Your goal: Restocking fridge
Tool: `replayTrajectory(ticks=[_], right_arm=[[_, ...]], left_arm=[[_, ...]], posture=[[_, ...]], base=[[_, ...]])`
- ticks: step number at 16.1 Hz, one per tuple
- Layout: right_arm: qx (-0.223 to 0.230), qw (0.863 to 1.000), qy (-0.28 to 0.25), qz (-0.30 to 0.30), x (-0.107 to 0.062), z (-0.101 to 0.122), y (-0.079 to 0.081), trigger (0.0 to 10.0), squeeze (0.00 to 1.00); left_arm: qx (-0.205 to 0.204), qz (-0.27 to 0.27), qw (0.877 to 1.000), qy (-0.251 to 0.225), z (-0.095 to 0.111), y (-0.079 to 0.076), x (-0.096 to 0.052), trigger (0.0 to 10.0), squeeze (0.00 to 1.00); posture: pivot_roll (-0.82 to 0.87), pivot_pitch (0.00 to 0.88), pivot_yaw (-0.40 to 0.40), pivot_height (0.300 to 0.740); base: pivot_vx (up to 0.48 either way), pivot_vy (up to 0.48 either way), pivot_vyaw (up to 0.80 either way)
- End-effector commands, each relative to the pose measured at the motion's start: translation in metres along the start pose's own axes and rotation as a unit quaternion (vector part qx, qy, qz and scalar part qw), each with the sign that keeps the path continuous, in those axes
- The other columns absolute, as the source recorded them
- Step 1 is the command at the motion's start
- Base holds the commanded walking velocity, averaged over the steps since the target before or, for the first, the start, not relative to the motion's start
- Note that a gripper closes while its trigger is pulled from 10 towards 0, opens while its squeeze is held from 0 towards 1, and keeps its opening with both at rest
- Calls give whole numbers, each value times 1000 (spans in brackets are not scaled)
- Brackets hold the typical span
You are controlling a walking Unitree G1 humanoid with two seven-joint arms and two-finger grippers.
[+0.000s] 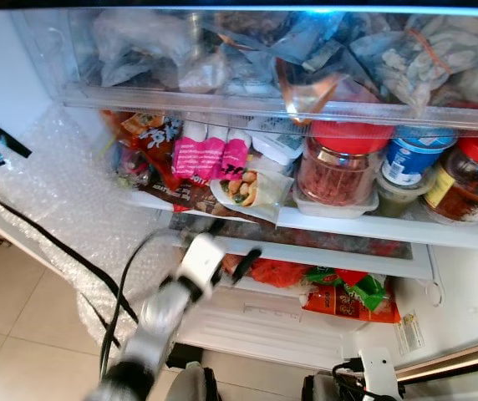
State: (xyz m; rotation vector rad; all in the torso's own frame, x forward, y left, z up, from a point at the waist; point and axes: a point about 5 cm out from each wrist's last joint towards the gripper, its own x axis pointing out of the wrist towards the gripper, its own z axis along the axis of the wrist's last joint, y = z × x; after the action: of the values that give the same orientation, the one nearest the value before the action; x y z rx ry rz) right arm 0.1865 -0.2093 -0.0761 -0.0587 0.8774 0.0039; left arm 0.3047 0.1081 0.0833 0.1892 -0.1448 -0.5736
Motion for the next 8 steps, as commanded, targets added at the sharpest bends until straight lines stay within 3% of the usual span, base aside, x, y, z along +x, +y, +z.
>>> replayTrajectory(ticks=[1, 4, 8], right_arm=[[7, 999, 37, -1, -4, -20, 0, 10000, 0], [4, 999, 37, -3, -5, -20, -1, 10000, 0], [4, 999, 38, -2, -5, -20, -1, 10000, 0]], left_arm=[[-20, 14, 1000, 10, -5, 1, -9, 10000, 0], [-48, 54, 997, 36, -12, -4, -33, 10000, 0], [-49, 70, 995, 42, -4, 0, -38, 10000, 0]], posture=[[-22, 177, 42, 658], [-19, 179, 38, 658], [-21, 177, 41, 658]], base=[[0, 0, 0], [0, 0, 0], [0, 0, 0]])
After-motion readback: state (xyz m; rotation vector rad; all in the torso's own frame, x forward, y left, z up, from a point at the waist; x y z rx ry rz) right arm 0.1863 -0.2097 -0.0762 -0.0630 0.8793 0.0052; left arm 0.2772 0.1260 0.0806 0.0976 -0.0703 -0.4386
